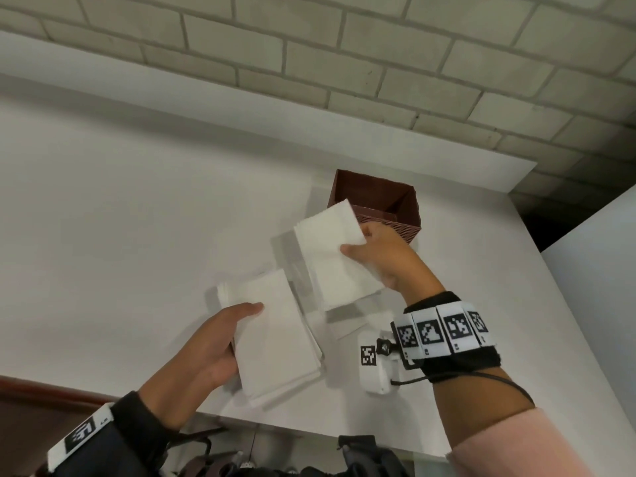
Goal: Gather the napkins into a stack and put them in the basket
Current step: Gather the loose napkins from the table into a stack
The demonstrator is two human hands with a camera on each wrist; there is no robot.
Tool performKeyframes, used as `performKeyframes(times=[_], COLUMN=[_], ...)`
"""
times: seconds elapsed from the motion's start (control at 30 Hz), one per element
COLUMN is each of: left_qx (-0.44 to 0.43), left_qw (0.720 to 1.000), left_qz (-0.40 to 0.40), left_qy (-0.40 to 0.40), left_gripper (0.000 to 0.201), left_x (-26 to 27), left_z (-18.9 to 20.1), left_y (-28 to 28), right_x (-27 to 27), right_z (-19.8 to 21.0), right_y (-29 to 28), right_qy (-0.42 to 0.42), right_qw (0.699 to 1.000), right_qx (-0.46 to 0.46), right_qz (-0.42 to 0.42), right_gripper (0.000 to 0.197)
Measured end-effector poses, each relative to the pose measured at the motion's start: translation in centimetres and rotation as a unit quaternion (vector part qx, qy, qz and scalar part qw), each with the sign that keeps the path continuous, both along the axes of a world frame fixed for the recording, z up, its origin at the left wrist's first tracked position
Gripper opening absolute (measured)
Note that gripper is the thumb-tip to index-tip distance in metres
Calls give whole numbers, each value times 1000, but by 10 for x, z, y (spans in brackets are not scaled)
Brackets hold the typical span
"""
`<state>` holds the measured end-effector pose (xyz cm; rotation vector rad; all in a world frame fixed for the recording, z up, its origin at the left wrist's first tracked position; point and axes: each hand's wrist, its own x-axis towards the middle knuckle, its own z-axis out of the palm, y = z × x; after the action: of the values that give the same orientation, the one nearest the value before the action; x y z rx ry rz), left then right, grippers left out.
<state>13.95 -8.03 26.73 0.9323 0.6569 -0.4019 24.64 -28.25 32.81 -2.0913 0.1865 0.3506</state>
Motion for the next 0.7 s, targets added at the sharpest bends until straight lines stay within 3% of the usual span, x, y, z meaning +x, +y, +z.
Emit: performKeyframes(times=[0.1, 0.27, 0.33, 0.43, 0.53, 0.7], left_qx=[-3, -1, -4, -4, 13, 25], left_qw=[1000, 1000, 1000, 1000, 999, 999], left_qz=[-4, -2, -4, -14, -28, -27], left_qy=[1, 2, 3, -7, -17, -25], left_gripper=[16, 17, 16, 17, 15, 20], left_x=[-1, -2, -1, 3, 8, 20], left_z=[2, -1, -1, -1, -2, -2], left_y=[1, 4, 3, -3, -9, -21], right_x=[2, 5, 2, -6, -8, -13], right_z=[-23, -37, -39, -49, -56, -55], right_y=[5, -1, 0, 8, 12, 9], right_qy=[40, 42, 35, 36, 46, 47], right_qw=[994, 982, 970, 923, 935, 951], right_qx=[-84, -163, -216, -362, -336, -285], right_qz=[61, 83, 105, 123, 102, 112], right_gripper=[33, 33, 44, 78, 82, 63])
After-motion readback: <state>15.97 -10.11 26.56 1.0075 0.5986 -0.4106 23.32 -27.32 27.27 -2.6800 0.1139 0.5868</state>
